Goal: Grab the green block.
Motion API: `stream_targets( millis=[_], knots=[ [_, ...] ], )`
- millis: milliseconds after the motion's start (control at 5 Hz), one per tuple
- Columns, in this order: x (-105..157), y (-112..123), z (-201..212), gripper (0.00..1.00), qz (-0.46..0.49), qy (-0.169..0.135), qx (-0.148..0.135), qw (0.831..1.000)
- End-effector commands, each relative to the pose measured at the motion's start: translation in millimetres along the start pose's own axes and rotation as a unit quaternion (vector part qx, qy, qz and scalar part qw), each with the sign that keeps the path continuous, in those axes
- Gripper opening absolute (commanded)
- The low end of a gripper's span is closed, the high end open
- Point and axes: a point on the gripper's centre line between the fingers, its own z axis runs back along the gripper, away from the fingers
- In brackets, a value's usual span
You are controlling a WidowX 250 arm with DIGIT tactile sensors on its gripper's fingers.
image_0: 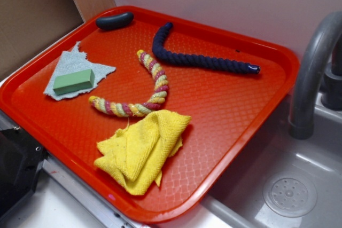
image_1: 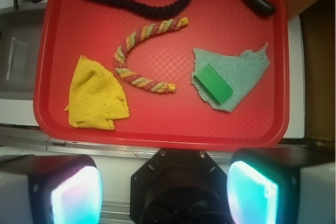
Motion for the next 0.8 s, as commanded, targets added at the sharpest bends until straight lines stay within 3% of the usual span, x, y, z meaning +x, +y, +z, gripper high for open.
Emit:
stream_targets(
  millis=[0,400,600],
  knots=[
    [0.0,0.0,0.0,1.00,0.000,0.000,0.000,1.000],
    [16.3,11.1,0.3,1.00,-0.032,-0.040,-0.023,0.998],
    [26.0,23.3,-6.7,1.00,-0.065,-0.075,-0.023,0.995]
  ],
)
